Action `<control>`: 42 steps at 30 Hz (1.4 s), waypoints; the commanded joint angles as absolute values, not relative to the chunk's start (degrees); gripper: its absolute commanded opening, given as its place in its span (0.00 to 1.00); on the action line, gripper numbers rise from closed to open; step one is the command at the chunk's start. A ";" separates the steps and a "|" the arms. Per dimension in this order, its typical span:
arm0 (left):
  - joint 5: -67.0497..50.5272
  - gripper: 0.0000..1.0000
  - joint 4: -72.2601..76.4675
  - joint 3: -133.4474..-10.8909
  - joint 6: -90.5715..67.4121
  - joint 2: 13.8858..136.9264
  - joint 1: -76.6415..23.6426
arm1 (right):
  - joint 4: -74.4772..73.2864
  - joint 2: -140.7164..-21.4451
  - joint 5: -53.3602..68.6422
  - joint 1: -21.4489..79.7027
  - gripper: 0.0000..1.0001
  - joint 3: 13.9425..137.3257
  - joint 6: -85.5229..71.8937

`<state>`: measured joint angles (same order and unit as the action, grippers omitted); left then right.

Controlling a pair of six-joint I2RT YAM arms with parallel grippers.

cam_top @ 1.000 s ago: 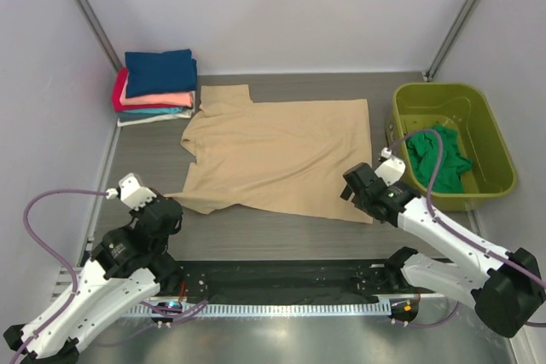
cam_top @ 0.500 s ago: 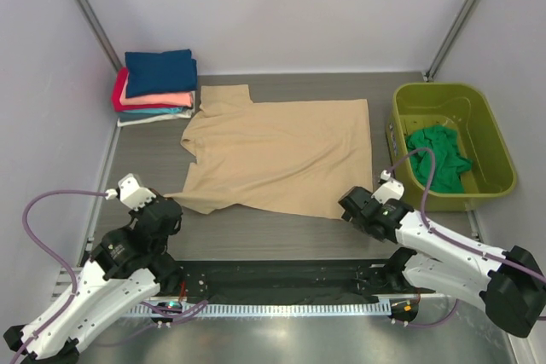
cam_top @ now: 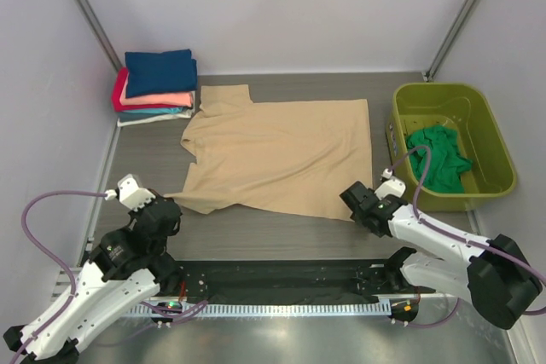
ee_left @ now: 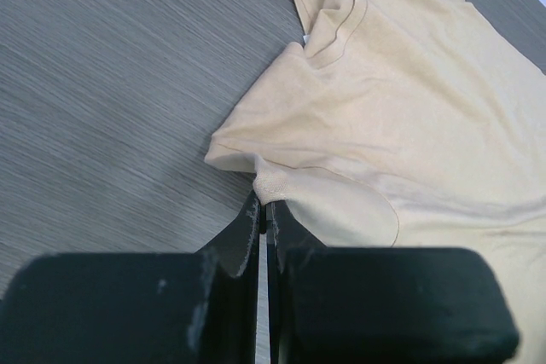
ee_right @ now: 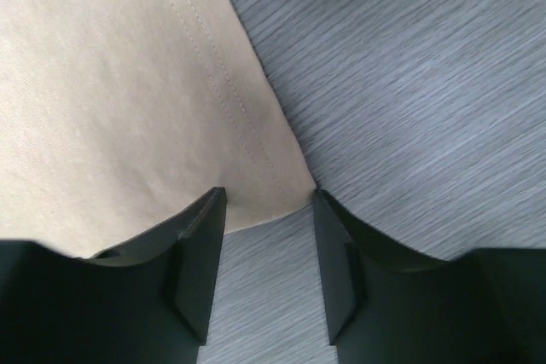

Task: Fold and stack the t-shirts
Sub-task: Fold the tshirt

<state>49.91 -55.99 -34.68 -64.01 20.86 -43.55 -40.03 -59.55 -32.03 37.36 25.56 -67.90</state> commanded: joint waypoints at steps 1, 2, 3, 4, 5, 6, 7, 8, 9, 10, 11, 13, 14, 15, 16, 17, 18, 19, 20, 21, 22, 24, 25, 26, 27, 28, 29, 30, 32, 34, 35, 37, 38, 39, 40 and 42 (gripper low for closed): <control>52.91 0.00 -54.32 -34.63 -64.25 20.30 -43.77 | -37.36 -60.73 -34.28 37.18 0.44 26.45 -67.24; 52.91 0.00 -54.23 -34.54 -64.25 20.39 -43.77 | -37.01 -61.34 -34.28 37.18 0.40 26.54 -66.80; 52.91 0.00 -54.40 -34.63 -64.25 20.30 -43.77 | -36.83 -61.70 -34.36 37.18 0.35 26.72 -66.62; 52.91 0.01 -54.23 -34.63 -64.25 20.22 -43.77 | -36.74 -61.79 -34.28 37.18 0.21 26.72 -66.45; 52.91 0.00 -54.23 -34.63 -64.16 20.39 -43.68 | -36.74 -61.53 -34.28 37.18 0.14 26.72 -66.45; 53.00 0.00 -54.23 -34.63 -64.16 20.48 -43.77 | -36.74 -61.09 -34.28 37.18 0.08 26.46 -66.45; 53.09 0.00 -54.32 -34.63 -64.16 20.74 -43.77 | -36.83 -60.74 -33.67 37.18 0.01 26.28 -66.45; 53.09 0.00 -54.49 -34.80 -64.16 20.92 -43.77 | -36.74 -60.12 -33.23 37.18 0.01 26.19 -66.79; 53.09 0.00 -54.49 -35.24 -64.16 21.00 -43.77 | -36.83 -58.64 -32.53 37.18 0.01 25.76 -66.88; 52.82 0.00 -54.84 -35.51 -64.25 21.09 -43.68 | -37.09 -57.75 -31.56 37.18 0.01 25.66 -67.06; 52.04 0.00 -55.45 -35.86 -64.16 21.35 -43.77 | -37.52 -56.70 -31.12 37.18 0.01 25.66 -67.41; 50.63 0.01 -55.20 -36.74 -63.46 21.53 -43.77 | -40.07 -53.01 -30.68 37.18 0.01 26.45 -67.94; 49.06 0.01 -54.24 -36.83 -62.67 22.14 -43.77 | -41.21 -51.61 -30.67 37.18 0.01 26.98 -67.94; 48.52 0.01 -54.14 -37.52 -62.14 22.84 -43.68 | -42.96 -50.11 -30.85 37.18 0.01 28.20 -67.68; 48.17 0.01 -53.97 -38.05 -60.92 23.63 -43.68 | -43.67 -47.75 -30.85 37.18 0.01 28.91 -67.33; 47.90 0.00 -53.53 -39.27 -60.13 25.64 -43.68 | -44.46 -46.77 -30.85 37.18 0.01 29.70 -66.89; 47.29 0.00 -53.18 -39.98 -59.42 26.88 -43.77 | -44.73 -46.15 -30.85 37.18 0.01 31.45 -66.28; 46.85 0.00 -52.83 -40.77 -57.06 28.03 -43.77 | -44.74 -45.97 -30.85 37.18 0.01 32.42 -65.14; 46.24 0.00 -50.91 -41.48 -55.74 29.34 -43.77 | -44.82 -46.14 -31.20 37.18 0.01 33.39 -64.26; 45.36 0.00 -50.19 -43.05 -54.50 31.44 -43.68 | -44.82 -46.66 -32.07 37.18 0.01 35.57 -63.55; 45.00 0.00 -49.58 -43.94 -53.62 32.94 -43.68 | -44.82 -47.37 -32.95 37.18 0.01 36.81 -62.15; 44.21 0.00 -47.03 -46.91 -49.58 36.80 -43.59 | -44.65 -49.82 -35.75 37.00 0.01 40.84 -60.48; 44.99 0.00 -46.76 -48.24 -48.87 38.13 -43.59 | -44.65 -50.62 -36.55 36.74 0.01 42.35 -59.51; 44.91 0.00 -45.97 -50.34 -46.17 39.36 -43.16 | -44.21 -52.54 -37.08 35.78 0.01 43.93 -57.50; 44.83 0.00 -45.44 -51.49 -45.10 40.77 -42.72 | -43.86 -53.78 -37.52 34.81 0.01 46.64 -56.26; 44.30 0.00 -45.18 -52.63 -43.96 43.48 -42.19 | -43.34 -54.66 -36.92 33.67 0.01 47.89 -55.03; 43.17 0.00 -43.70 -54.65 -42.55 44.98 -40.80 | -41.59 -55.71 -35.87 30.44 0.01 48.94 -52.15; 40.63 0.00 -42.38 -55.71 -39.15 47.44 -39.91 | -40.35 -57.11 -33.60 28.76 0.01 50.52 -50.81; 38.42 0.00 -41.32 -58.52 -37.01 50.00 -37.28 | -37.37 -58.70 -30.51 23.76 0.01 51.85 -48.53; 36.13 0.00 -39.39 -60.11 -33.49 53.76 -35.52 | -36.30 -61.69 -28.05 21.46 0.01 54.13 -46.41; 32.90 0.00 -38.33 -61.25 -32.27 55.01 -33.77 | -35.25 -62.57 -27.52 20.58 0.01 55.62 -45.71; 29.63 0.00 -36.92 -62.66 -29.29 58.17 -32.00 | -34.11 -65.63 -26.72 18.99 0.01 56.68 -44.39; 27.18 0.00 -36.65 -64.41 -28.48 61.75 -30.43 | -32.97 -66.96 -25.41 18.38 0.01 57.56 -43.95; 25.94 0.00 -36.30 -65.29 -27.52 63.44 -29.63 | -32.61 -68.02 -24.88 17.76 0.01 58.00 -44.03; 24.97 0.00 -35.86 -66.09 -26.03 65.11 -28.84 | -31.91 -70.20 -24.35 16.80 0.01 58.36 -43.51; 21.74 0.00 -34.72 -67.93 -24.97 69.58 -26.46 | -30.77 -72.24 -23.30 15.91 0.01 59.76 -43.16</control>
<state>28.86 -39.20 -64.60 -30.65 65.58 -29.02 -34.85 -70.00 -25.61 17.26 56.51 -45.93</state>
